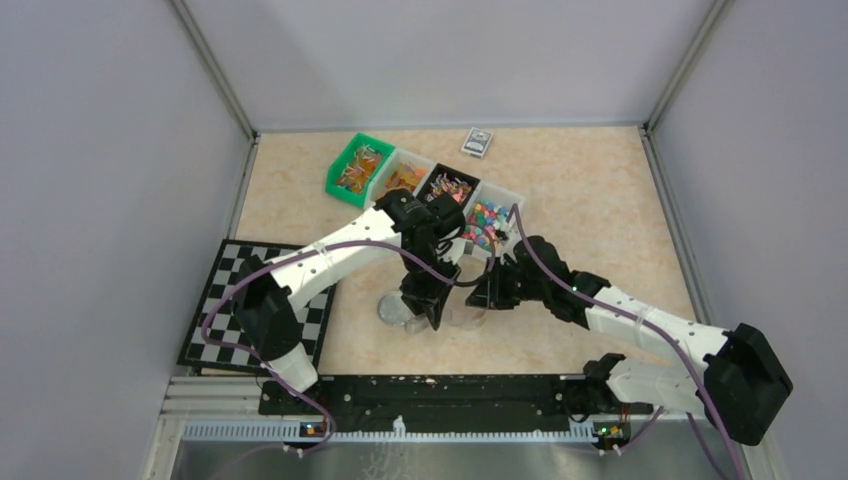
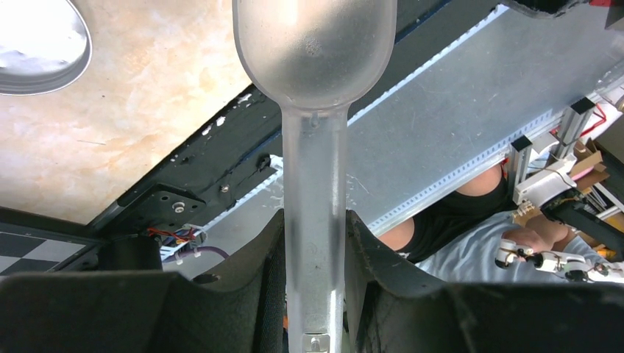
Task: Pack the candies
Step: Place the fake candies in the packing bottle.
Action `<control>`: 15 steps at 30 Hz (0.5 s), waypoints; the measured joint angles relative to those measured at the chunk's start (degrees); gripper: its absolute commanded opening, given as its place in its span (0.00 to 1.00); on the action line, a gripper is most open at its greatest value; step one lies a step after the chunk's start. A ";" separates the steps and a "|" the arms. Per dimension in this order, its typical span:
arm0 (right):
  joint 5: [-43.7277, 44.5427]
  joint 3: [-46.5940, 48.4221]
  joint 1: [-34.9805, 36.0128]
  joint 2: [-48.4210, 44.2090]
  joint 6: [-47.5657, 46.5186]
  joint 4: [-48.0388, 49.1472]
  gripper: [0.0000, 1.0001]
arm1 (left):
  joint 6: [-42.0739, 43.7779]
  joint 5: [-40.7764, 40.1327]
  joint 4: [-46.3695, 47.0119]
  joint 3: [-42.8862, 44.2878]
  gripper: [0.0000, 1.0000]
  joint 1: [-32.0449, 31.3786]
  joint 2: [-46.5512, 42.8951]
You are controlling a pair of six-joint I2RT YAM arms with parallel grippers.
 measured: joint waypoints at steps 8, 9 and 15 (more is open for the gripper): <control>0.83 -0.35 0.28 0.00 0.42 0.81 0.18 | -0.02 -4.20 -0.15 0.22 0.00 0.00 0.00; 0.85 -0.39 0.33 0.02 0.50 0.76 0.18 | 0.00 -4.48 -0.17 0.22 0.00 0.00 0.00; 1.49 -0.39 0.66 0.11 0.61 0.81 0.23 | 0.26 -5.88 -0.57 0.24 0.00 0.00 0.00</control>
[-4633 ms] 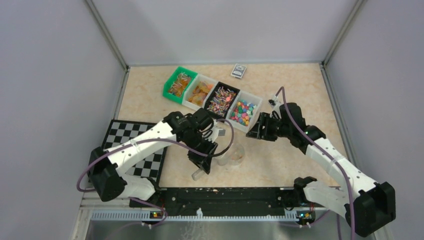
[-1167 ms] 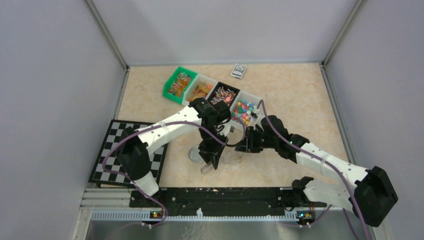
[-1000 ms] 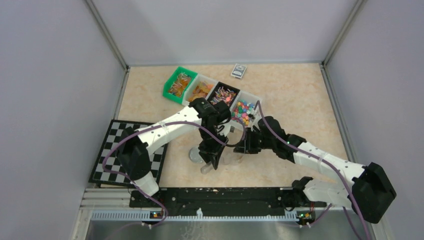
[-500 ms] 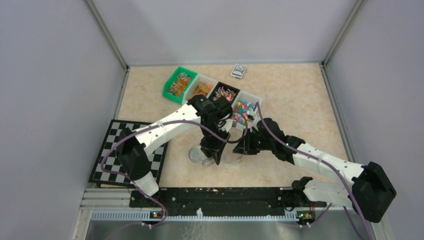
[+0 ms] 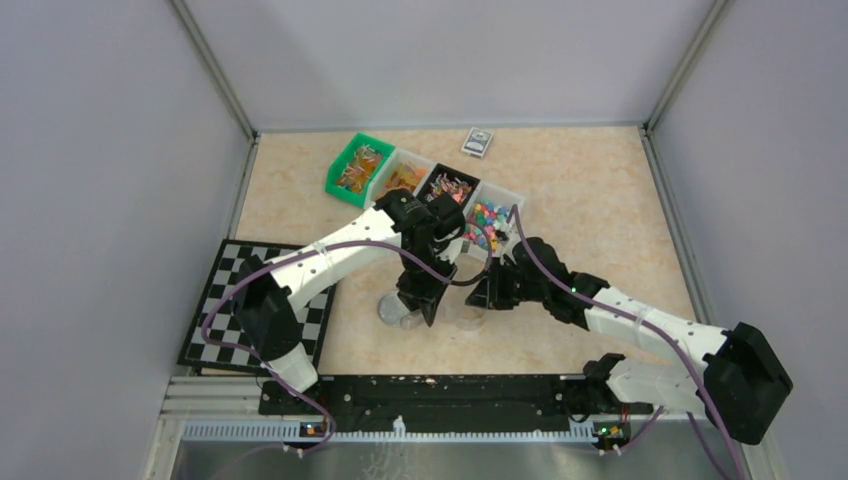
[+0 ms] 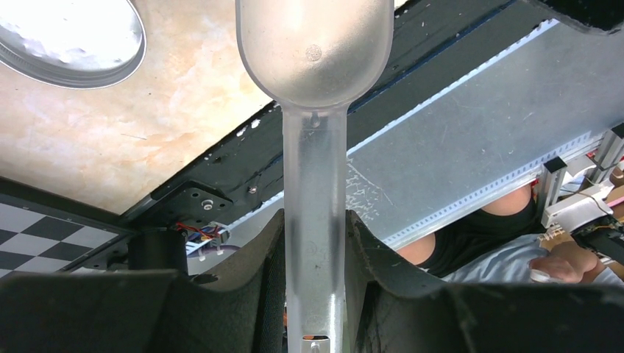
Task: Pack the candies
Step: Place the fake candies in the packing bottle.
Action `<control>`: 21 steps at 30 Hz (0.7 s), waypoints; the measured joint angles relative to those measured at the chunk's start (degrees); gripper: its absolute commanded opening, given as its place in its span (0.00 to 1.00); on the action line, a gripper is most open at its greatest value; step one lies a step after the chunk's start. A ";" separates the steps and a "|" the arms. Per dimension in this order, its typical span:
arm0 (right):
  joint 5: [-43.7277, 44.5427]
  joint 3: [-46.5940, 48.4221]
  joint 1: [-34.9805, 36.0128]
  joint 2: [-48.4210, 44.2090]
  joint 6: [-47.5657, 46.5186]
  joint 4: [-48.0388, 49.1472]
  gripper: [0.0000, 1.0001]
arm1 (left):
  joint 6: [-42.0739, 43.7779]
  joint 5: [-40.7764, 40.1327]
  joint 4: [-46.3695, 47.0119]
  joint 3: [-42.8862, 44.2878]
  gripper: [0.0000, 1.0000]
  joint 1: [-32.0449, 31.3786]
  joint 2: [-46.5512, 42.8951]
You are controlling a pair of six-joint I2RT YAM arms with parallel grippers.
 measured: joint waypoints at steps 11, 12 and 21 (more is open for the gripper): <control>6.67 5.18 0.22 -8.72 -5.51 -2.21 0.54 | -0.28 -2.14 1.03 -1.05 0.00 0.02 -6.86; 6.56 5.14 0.24 -10.45 -6.73 -1.20 0.54 | -0.46 -2.62 1.20 -1.64 0.00 0.02 -8.28; -0.87 -3.63 0.55 -23.87 -28.35 16.28 0.65 | -0.90 -4.52 2.51 -3.91 0.00 0.02 -15.47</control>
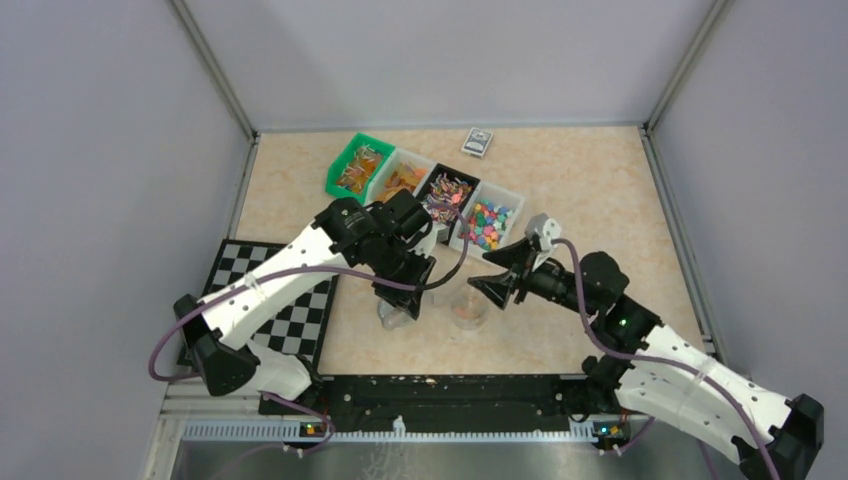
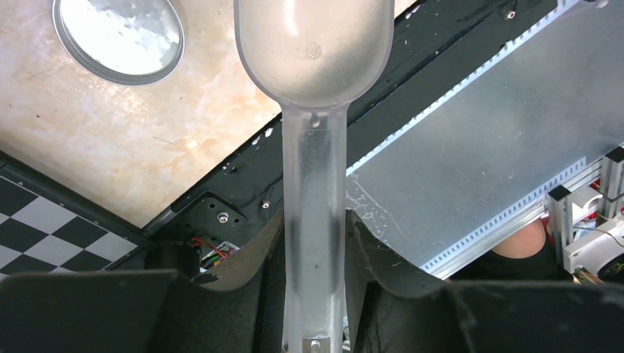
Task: Pack the candies
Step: Place the fake candies in the packing bottle, then adjust the spatula.
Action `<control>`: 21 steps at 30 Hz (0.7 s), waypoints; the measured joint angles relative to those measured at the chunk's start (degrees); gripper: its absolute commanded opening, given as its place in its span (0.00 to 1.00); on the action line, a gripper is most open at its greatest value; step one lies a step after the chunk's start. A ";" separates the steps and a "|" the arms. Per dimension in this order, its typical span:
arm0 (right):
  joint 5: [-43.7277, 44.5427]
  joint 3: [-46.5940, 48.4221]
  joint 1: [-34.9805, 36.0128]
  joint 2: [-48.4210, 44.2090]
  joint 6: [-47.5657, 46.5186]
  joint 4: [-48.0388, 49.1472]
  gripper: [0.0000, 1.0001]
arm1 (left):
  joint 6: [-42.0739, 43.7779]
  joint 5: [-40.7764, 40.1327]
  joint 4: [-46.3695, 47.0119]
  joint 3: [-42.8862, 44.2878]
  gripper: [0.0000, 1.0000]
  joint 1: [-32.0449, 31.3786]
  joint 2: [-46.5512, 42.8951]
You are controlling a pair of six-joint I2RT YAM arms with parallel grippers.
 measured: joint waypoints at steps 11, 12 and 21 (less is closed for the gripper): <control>-2.23 -0.02 15.72 5.79 -32.50 3.37 0.74 | 0.79 2.34 0.85 1.27 0.00 0.00 -1.57; -1.60 -0.02 16.94 6.01 -34.62 3.72 0.74 | 0.87 2.73 0.92 1.77 0.00 0.00 -1.57; 11.52 2.10 24.87 16.20 -49.22 6.86 0.51 | 1.20 5.86 1.75 2.56 0.00 0.00 -1.57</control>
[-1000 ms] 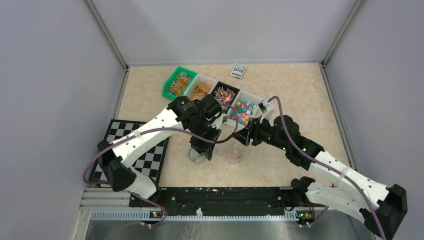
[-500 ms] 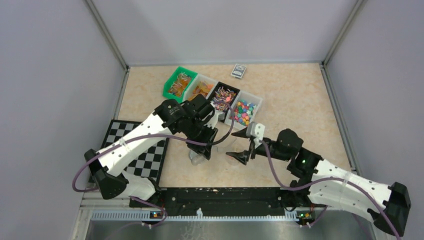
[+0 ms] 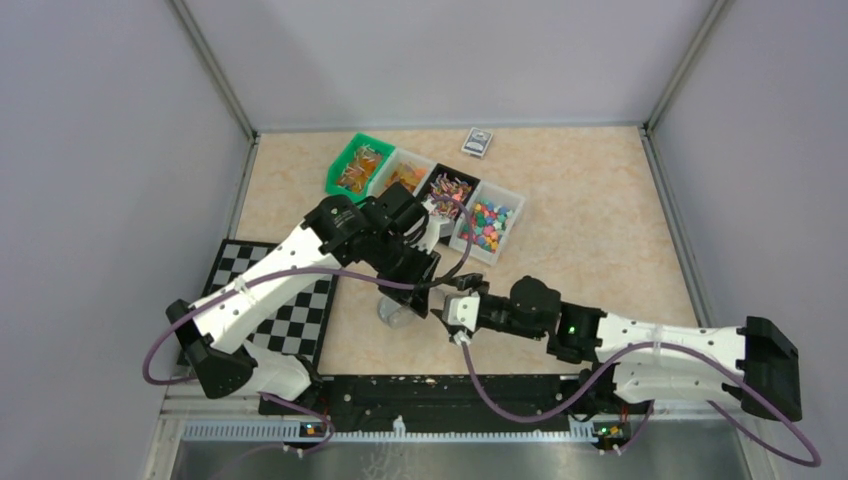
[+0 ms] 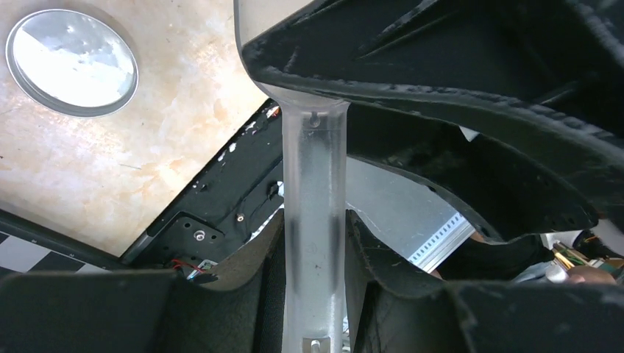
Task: Pack the candies
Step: Adjust the spatula.
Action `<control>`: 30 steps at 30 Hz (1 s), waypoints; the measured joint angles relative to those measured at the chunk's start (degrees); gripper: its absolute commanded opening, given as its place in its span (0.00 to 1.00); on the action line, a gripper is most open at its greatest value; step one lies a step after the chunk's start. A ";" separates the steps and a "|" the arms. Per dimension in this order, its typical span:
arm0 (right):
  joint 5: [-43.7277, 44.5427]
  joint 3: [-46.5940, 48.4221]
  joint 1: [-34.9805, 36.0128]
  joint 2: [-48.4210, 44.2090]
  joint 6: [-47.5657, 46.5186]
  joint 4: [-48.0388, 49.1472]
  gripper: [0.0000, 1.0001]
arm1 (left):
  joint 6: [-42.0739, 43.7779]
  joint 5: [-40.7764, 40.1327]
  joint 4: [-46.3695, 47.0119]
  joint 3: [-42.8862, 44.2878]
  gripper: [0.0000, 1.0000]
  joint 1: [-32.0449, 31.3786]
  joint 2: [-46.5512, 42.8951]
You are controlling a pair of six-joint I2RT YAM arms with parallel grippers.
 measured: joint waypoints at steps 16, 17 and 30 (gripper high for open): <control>10.32 -0.68 0.55 5.51 -2.27 13.81 0.00 | 0.74 -5.44 2.99 3.43 0.52 0.11 -2.03; 10.64 -0.68 0.55 5.68 -1.60 14.69 0.00 | 1.01 -5.70 3.82 3.41 0.55 0.11 -2.75; 13.42 -0.28 0.55 8.63 8.81 18.18 0.00 | 4.44 -8.98 9.53 -0.72 0.70 0.09 -8.66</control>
